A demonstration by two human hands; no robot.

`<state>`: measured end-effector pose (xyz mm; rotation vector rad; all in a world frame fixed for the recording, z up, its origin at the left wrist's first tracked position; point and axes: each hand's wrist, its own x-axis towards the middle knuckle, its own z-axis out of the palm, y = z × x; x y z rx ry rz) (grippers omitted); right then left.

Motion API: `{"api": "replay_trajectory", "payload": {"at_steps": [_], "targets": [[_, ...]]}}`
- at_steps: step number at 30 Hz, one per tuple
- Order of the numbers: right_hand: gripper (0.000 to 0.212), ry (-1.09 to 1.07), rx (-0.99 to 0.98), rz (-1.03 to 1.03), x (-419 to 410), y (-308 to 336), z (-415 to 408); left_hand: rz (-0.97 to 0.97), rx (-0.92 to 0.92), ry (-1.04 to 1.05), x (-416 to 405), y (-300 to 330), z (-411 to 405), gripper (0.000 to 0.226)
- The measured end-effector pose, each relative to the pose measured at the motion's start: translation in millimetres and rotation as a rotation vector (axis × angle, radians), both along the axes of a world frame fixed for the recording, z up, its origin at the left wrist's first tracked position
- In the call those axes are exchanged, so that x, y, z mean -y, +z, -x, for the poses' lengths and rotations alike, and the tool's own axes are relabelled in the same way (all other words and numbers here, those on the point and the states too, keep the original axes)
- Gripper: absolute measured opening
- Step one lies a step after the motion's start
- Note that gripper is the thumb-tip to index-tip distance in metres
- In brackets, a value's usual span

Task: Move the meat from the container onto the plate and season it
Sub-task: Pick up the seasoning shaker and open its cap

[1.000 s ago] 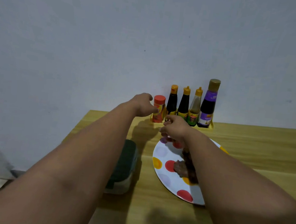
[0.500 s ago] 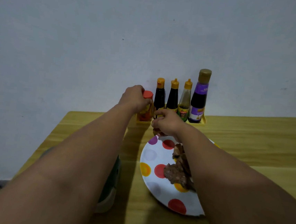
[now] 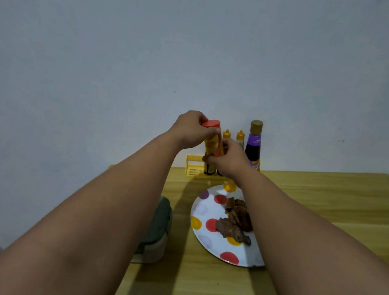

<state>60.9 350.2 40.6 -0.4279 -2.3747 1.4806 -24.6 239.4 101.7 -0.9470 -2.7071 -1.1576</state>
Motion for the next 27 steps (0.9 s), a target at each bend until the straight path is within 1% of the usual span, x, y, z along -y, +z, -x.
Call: {"api": "replay_trajectory", "payload": {"at_steps": [1, 3, 6, 12, 16, 20, 24, 27], "targets": [[0.056, -0.003, -0.014, -0.011, 1.6, 6.2, -7.5, 0.0, 0.0, -0.036, 0.9, 7.0, -9.0, 0.038], [0.042, -0.018, -0.046, -0.024, 2.9, 16.3, -22.8, 0.015, -0.019, -0.088, 2.7, 18.5, -25.8, 0.046], [0.035, -0.013, -0.066, -0.039, 3.7, 27.8, -46.1, 0.055, -0.03, -0.147, 6.6, 33.0, -47.5, 0.059], [0.037, 0.014, -0.076, -0.084, 3.2, 50.1, -83.6, 0.117, -0.098, -0.192, 13.0, 59.5, -87.4, 0.05], [0.038, -0.049, -0.091, -0.123, 4.4, 59.6, -99.7, 0.107, -0.107, -0.19, 13.7, 72.6, -109.9, 0.047], [0.049, -0.072, -0.132, -0.137, 8.6, 68.1, -115.2, 0.084, -0.118, -0.183, 10.9, 83.4, -130.2, 0.044], [0.062, -0.139, -0.145, -0.211, 10.0, 68.8, -122.8, 0.074, -0.138, -0.188, 8.8, 88.6, -145.0, 0.043], [0.065, -0.157, -0.153, -0.217, 9.3, 67.1, -128.6, 0.07, -0.143, -0.206, 8.4, 89.5, -151.3, 0.041]]}}
